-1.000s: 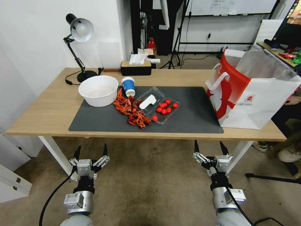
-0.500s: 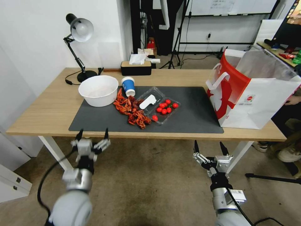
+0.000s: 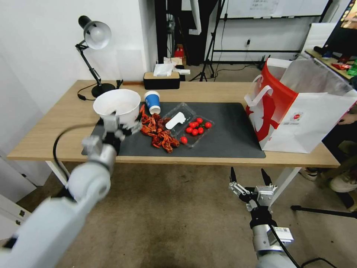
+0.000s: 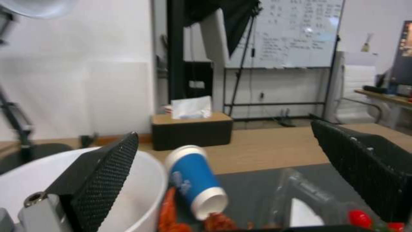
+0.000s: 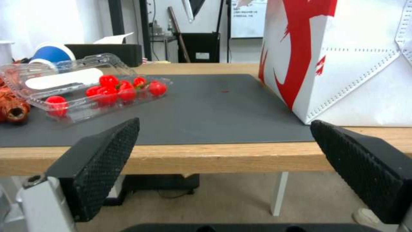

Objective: Pick up the trash from the table and place it into the takeout bag.

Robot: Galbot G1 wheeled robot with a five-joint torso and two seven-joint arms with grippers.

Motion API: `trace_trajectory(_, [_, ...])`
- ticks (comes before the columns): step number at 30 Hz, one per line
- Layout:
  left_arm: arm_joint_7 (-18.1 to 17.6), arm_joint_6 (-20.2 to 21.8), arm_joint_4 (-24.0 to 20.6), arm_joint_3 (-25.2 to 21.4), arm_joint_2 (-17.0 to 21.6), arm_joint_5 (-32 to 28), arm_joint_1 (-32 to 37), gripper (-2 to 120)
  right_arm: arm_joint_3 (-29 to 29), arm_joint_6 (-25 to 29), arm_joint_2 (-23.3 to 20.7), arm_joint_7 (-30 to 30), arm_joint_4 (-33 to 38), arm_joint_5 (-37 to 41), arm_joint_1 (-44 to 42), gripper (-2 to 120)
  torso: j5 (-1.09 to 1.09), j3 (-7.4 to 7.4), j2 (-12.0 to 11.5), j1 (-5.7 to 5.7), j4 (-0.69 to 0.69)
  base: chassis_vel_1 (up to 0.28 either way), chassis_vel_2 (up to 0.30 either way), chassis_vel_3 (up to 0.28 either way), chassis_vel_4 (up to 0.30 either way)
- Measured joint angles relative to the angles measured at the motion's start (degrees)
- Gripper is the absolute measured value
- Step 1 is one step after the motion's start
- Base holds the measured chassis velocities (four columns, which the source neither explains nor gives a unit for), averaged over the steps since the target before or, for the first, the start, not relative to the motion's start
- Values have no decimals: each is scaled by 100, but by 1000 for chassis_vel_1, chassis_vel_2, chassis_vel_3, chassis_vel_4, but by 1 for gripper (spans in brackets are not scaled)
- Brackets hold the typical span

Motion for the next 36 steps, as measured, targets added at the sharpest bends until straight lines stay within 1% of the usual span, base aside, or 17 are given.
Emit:
trace_trajectory(2, [-128, 90, 448, 702, -153, -144, -756, 100, 4, -14, 24, 5, -5, -14, 2, 100, -3, 0, -1, 0, -1, 0, 0, 0, 0])
trace_trajectory(3, [-128, 90, 448, 702, -153, -144, -756, 100, 4, -14, 24, 5, -5, -14, 2, 100, -3, 0, -1, 0, -1, 0, 0, 0, 0])
trace_trajectory(4, [-274, 188, 781, 1093, -279, -229, -1230, 100, 7, -29, 34, 8, -7, -21, 4, 100, -2, 1, -1, 0, -3, 0, 0, 0, 0])
trace_trajectory(6, [-368, 250, 930, 1254, -341, -269, -1441, 100, 8, -33, 39, 9, -7, -25, 4, 100, 0, 0, -1, 0, -2, 0, 0, 0, 0])
trace_trajectory(8, [-804, 754, 1529, 1715, -615, -293, -2127, 100, 19, -46, 55, 16, -7, -30, 7, 100, -1, 1, -1, 0, -2, 0, 0, 0, 0])
trace_trajectory(9, [-804, 754, 1529, 1715, -615, -293, -2127, 100, 19, -46, 55, 16, -7, -30, 7, 100, -1, 1, -1, 0, -2, 0, 0, 0, 0])
trace_trajectory(11, [-1145, 1159, 1942, 1909, -818, -378, -2536, 100, 46, -47, 66, 28, -6, -30, 8, 100, 0, 0, -1, 0, -1, 0, 0, 0, 0])
trace_trajectory(12, [-1145, 1159, 1942, 1909, -818, -378, -2536, 100, 46, -47, 66, 28, -6, -30, 8, 100, 0, 0, -1, 0, -1, 0, 0, 0, 0])
trace_trajectory(14, [-1319, 1372, 2267, 2063, -977, -535, -2807, 100, 68, -48, 72, 35, -12, -30, 3, 100, -2, 0, 0, -1, 0, 0, 0, 0, 0])
trace_trajectory(16, [-1329, 1389, 2326, 2097, -1004, -572, -2855, 100, 70, -48, 73, 38, -20, -29, 4, 100, -2, 0, -1, -1, 0, 0, 0, 0, 0])
trace_trajectory(17, [-1345, 1469, 2551, 2213, -1112, -807, -3006, 100, 71, -48, 75, 73, -47, -28, 22, 100, -1, 0, -1, -1, 0, 0, 0, 0, 0])
trace_trajectory(20, [-1391, 1610, 2863, 2310, -1272, -1148, -3162, 100, 67, -51, 74, 95, -62, -20, 57, 100, 0, 0, 0, 0, 0, 0, 0, 0, 0])
trace_trajectory(22, [-1413, 1643, 2995, 2332, -1337, -1233, -3209, 100, 62, -53, 71, 97, -66, -16, 68, 100, 0, -1, 0, -1, 0, 0, 0, 0, 0])
trace_trajectory(24, [-1464, 1695, 3444, 2390, -1533, -1367, -3315, 100, 61, -65, 50, 102, -73, -2, 83, 100, -2, 0, 0, -1, -1, 0, 0, 0, 0])
trace_trajectory(25, [-1464, 1695, 3444, 2390, -1533, -1367, -3315, 100, 61, -65, 50, 102, -73, -2, 83, 100, -2, 0, 0, -1, -1, 0, 0, 0, 0])
trace_trajectory(26, [-1477, 1698, 3707, 2412, -1641, -1382, -3366, 100, 62, -66, 30, 103, -80, 6, 84, 100, -1, 0, 0, -1, 0, 0, 0, 0, 0])
trace_trajectory(36, [-1571, 1741, 4459, 2426, -1968, -1597, -3522, 100, 89, -66, -31, 111, -89, 48, 73, 100, -1, -1, 1, -2, 0, 0, 0, 0, 0])
